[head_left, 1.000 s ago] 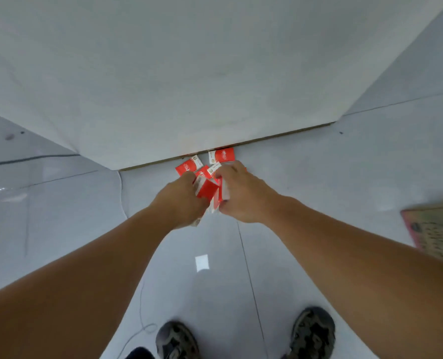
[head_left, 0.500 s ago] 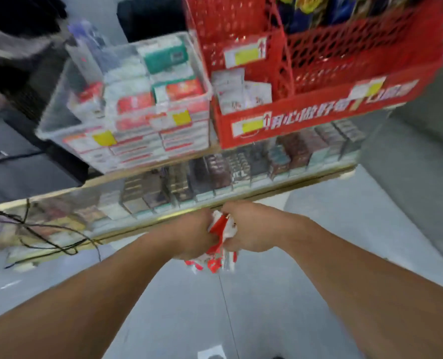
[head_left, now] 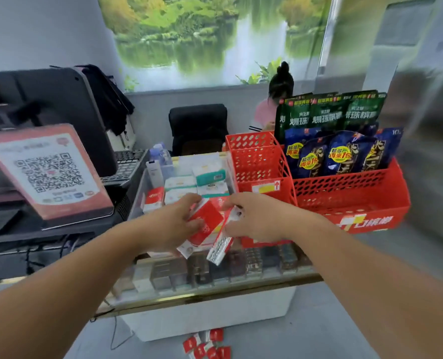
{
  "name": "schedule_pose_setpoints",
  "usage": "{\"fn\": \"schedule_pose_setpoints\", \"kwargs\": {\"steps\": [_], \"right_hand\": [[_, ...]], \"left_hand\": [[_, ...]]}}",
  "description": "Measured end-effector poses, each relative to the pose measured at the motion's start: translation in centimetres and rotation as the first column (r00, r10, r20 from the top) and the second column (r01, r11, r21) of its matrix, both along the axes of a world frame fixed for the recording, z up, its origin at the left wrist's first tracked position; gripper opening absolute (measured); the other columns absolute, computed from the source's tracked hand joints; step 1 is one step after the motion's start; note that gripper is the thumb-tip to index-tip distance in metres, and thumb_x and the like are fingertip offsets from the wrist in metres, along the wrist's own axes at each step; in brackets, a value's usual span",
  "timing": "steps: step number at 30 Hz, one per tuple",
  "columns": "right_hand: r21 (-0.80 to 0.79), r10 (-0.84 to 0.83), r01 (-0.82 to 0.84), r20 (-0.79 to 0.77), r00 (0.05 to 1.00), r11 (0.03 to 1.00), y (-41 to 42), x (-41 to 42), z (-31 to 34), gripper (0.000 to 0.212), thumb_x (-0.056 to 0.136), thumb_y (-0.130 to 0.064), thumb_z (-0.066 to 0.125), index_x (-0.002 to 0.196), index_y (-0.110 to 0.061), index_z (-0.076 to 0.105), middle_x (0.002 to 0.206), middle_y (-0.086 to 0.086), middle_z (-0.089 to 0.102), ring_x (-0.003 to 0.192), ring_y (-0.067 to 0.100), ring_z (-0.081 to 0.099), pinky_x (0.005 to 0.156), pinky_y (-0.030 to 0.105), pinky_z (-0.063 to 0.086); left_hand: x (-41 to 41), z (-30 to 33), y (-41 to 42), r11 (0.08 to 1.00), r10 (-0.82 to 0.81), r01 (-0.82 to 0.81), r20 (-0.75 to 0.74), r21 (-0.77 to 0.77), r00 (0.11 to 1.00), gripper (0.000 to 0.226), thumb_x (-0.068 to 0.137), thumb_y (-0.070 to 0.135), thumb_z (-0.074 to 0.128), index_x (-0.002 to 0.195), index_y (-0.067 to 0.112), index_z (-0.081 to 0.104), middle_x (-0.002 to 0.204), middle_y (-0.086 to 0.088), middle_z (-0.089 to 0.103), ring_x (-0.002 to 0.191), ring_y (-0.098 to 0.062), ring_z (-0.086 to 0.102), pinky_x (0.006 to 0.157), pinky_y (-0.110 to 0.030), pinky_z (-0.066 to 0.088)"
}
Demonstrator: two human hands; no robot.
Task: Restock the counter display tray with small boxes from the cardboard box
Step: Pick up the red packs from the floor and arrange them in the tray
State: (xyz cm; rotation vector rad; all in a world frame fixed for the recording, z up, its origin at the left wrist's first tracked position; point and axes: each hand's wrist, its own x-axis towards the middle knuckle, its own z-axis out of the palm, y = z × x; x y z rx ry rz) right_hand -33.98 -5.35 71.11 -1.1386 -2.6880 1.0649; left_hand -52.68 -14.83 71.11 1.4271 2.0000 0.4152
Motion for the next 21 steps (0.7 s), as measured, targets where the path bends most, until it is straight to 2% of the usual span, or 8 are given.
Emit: {"fn": "schedule_pose_setpoints", "kwargs": {"steps": [2, 6, 10, 12, 14, 15, 19, 21], "right_hand": [[0.018, -0.028, 0.029, -0.064, 0.998, 0.999, 0.8, -1.7, 0.7, 0.055, 0.089, -0.042, 0.068, 0.139, -0.032, 0.047, 0.121, -0.01, 0.044, 0.074, 0.008, 0.059, 0.061, 0.023, 0.048], [0.077, -0.1, 0.114, -0.163, 0.982, 0.99, 2.7, -6.2, 0.8, 0.046, 0.087, -0.033, 0.07, 0.13, -0.026, 0.053, 0.103, -0.013, 0.051, 0.056, 0.006, 0.057, 0.05, 0.022, 0.045], [0.178, -0.119, 0.142, -0.133, 0.984, 0.974, 4.8, -10.9, 0.0, 0.036, 0.084, -0.034, 0.07, 0.116, -0.022, 0.059, 0.093, -0.004, 0.061, 0.056, 0.008, 0.054, 0.049, 0.023, 0.041], [0.254, -0.1, 0.106, -0.036, 0.994, 0.961, 5.8, -12.8, -0.8, 0.038, 0.084, -0.036, 0.068, 0.118, -0.024, 0.059, 0.109, -0.001, 0.059, 0.074, 0.013, 0.056, 0.061, 0.028, 0.045], [0.319, -0.099, 0.066, 0.088, 0.991, 0.945, 6.7, -14.1, -1.5, 0.041, 0.085, -0.038, 0.067, 0.123, -0.026, 0.056, 0.128, -0.001, 0.051, 0.091, 0.018, 0.054, 0.079, 0.034, 0.049], [0.332, -0.111, 0.066, 0.121, 0.986, 0.941, 7.2, -14.5, -1.8, 0.04, 0.086, -0.037, 0.067, 0.124, -0.027, 0.055, 0.133, -0.001, 0.048, 0.094, 0.019, 0.053, 0.083, 0.035, 0.049], [0.369, -0.186, 0.118, 0.156, 0.97, 0.922, 9.8, -14.8, -2.8, 0.028, 0.09, -0.03, 0.061, 0.117, -0.026, 0.054, 0.127, 0.0, 0.058, 0.095, 0.022, 0.06, 0.082, 0.039, 0.053], [0.366, -0.183, 0.097, 0.21, 0.96, 0.925, 10.9, -14.6, -3.2, 0.027, 0.092, -0.027, 0.06, 0.117, -0.024, 0.052, 0.12, 0.001, 0.062, 0.093, 0.022, 0.062, 0.081, 0.041, 0.054]], "left_hand": [[-3.0, 0.6, 0.1, 0.997, 0.077, -0.077, -0.002, 0.031, 0.997, 0.047, 0.095, 0.024, 0.054, 0.135, 0.035, 0.031, 0.116, -0.009, 0.061, 0.088, -0.026, 0.067, 0.061, -0.044, 0.062], [-9.0, 1.0, 0.8, 0.966, 0.255, -0.245, -0.131, 0.084, 0.958, 0.041, 0.093, 0.025, 0.05, 0.13, 0.031, 0.036, 0.091, -0.001, 0.064, 0.07, -0.024, 0.067, 0.062, -0.044, 0.062], [-12.7, 0.3, 2.2, 0.963, 0.261, -0.232, -0.273, 0.134, 0.926, 0.054, 0.094, 0.027, 0.044, 0.143, 0.035, 0.02, 0.093, -0.006, 0.065, 0.064, -0.022, 0.065, 0.064, -0.036, 0.056], [-13.7, -0.4, 3.2, 0.966, 0.247, -0.227, -0.177, 0.125, 0.953, 0.055, 0.094, 0.028, 0.046, 0.143, 0.036, 0.02, 0.097, -0.003, 0.066, 0.069, -0.02, 0.066, 0.062, -0.034, 0.054], [-14.1, -1.3, 4.4, 0.972, 0.22, -0.214, -0.05, 0.1, 0.974, 0.047, 0.094, 0.029, 0.051, 0.135, 0.032, 0.03, 0.095, 0.0, 0.066, 0.073, -0.019, 0.067, 0.06, -0.036, 0.055], [-14.2, -1.8, 5.1, 0.975, 0.206, -0.204, -0.011, 0.086, 0.978, 0.042, 0.093, 0.029, 0.053, 0.13, 0.029, 0.035, 0.093, 0.001, 0.065, 0.074, -0.017, 0.067, 0.059, -0.034, 0.054], [-13.5, -3.8, 7.8, 0.995, 0.098, -0.1, 0.09, 0.019, 0.991, 0.022, 0.092, 0.022, 0.051, 0.114, 0.024, 0.053, 0.09, 0.004, 0.065, 0.075, -0.012, 0.066, 0.062, -0.029, 0.055], [-12.9, -4.8, 9.0, 0.999, 0.022, -0.018, 0.145, -0.029, 0.989, 0.027, 0.093, 0.023, 0.049, 0.119, 0.024, 0.057, 0.098, 0.005, 0.066, 0.083, -0.01, 0.066, 0.072, -0.028, 0.056]]}}
